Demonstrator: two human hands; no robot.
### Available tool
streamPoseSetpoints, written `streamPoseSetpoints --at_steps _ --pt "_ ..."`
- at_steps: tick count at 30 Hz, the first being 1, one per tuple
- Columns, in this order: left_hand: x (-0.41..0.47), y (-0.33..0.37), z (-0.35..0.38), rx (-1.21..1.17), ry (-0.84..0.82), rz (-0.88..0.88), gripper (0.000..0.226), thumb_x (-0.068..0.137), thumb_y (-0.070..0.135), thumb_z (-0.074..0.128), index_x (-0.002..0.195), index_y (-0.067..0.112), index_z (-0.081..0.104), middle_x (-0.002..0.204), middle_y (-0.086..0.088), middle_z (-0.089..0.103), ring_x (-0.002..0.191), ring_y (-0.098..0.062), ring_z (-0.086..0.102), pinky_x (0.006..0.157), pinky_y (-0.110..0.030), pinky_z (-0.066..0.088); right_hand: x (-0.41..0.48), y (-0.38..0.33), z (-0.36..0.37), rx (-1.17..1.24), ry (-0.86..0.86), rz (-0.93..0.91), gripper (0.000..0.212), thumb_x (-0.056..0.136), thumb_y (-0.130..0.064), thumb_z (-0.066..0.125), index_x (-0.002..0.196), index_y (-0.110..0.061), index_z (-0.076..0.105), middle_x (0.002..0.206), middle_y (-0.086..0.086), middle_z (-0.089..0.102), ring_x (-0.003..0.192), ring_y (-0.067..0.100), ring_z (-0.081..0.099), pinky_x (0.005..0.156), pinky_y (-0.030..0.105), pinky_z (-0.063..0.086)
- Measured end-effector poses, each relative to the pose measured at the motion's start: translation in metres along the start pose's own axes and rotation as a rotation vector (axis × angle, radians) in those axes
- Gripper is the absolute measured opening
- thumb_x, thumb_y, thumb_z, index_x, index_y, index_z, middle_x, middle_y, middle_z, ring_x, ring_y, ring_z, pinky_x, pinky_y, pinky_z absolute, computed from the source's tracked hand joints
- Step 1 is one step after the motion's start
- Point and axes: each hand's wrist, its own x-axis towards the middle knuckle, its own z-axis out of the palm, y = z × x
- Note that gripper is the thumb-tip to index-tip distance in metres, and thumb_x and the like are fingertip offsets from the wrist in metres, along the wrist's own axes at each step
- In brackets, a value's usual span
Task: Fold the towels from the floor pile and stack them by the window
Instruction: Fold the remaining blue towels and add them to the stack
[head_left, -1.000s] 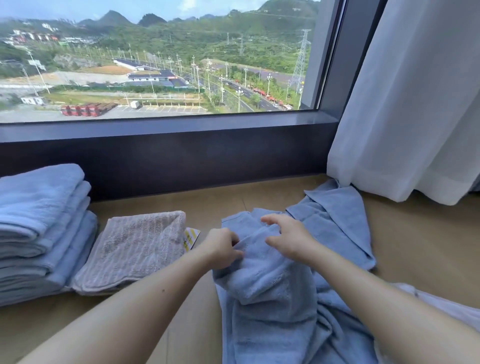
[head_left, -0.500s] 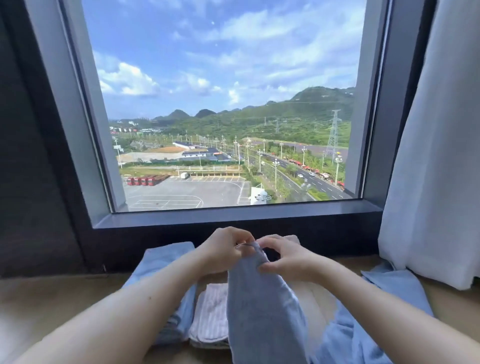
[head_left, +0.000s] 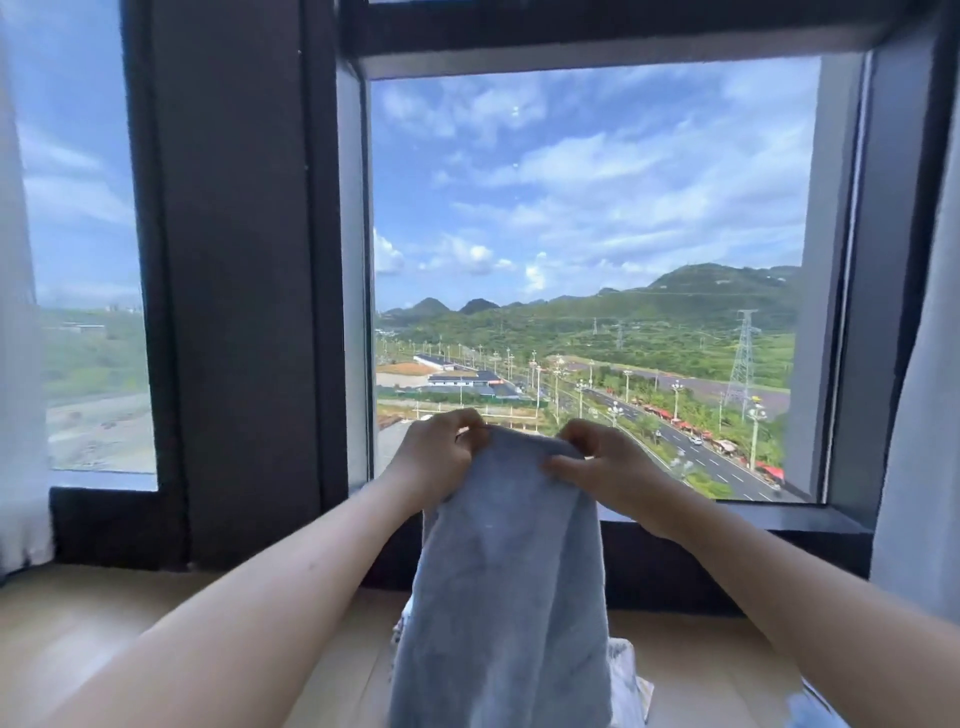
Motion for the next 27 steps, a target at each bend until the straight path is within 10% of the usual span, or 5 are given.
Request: streamPoseSetpoints --at_steps 8,13,18,23,27 --pt "-0.015 -0.015 -0.033 -0.049 0.095 -0.03 0.017 0.096 0.028 0.049 0.094 0.018 0.062 0.067 0.001 0.055 0.068 -0.02 0.05 0.065 -0.028 0.035 0.0 -0.032 -0.007 -0.141 0.012 0.002 0.029 0.087 -0.015 0.062 0.07 -0.02 0.039 0.066 -0.005 0.039 0.058 0.008 0.033 0.051 0.02 0.028" --pt "-0.02 -0.041 -0.013 -0.146 0.223 -0.137 0.017 0.096 0.025 0.049 0.09 0.019 0.064 0.06 0.003 0.049 0.057 -0.017 0.042 0.057 -0.028 0.033 -0.003 -0.016 -0.016 0.088 -0.294 0.258 0.054 0.06 -0.015 0.072 0.112 -0.02 0.06 0.111 0.011 0.064 0.099 0.026 0.064 0.086 0.034 0.051" --pt "-0.019 -0.051 0.015 -0.157 0.248 -0.211 0.017 0.096 0.026 0.049 0.085 0.021 0.06 0.057 0.001 0.051 0.054 -0.017 0.045 0.056 -0.029 0.035 -0.014 0.015 -0.027 -0.319 -0.571 0.389 0.018 0.08 -0.014 0.066 0.098 -0.015 0.068 0.104 0.006 0.07 0.098 0.023 0.067 0.089 0.034 0.053" --pt "-0.016 -0.06 0.032 -0.18 0.248 -0.275 0.017 0.097 0.027 0.046 0.086 0.02 0.058 0.058 0.001 0.05 0.054 -0.014 0.044 0.053 -0.026 0.034 -0.018 0.045 -0.028 -0.414 -0.38 0.373 0.023 0.081 -0.021 0.064 0.06 -0.018 0.055 0.06 -0.005 0.055 0.057 0.01 0.049 0.05 0.019 0.038" --pt "-0.018 -0.061 0.043 -0.204 0.26 -0.321 0.022 0.098 0.03 0.044 0.09 0.015 0.057 0.072 -0.001 0.055 0.069 -0.018 0.049 0.057 -0.028 0.034 -0.023 0.063 -0.012 -0.25 -0.162 0.273 0.015 0.083 -0.019 0.066 0.071 -0.012 0.067 0.068 0.0 0.06 0.061 0.008 0.049 0.055 0.02 0.035"
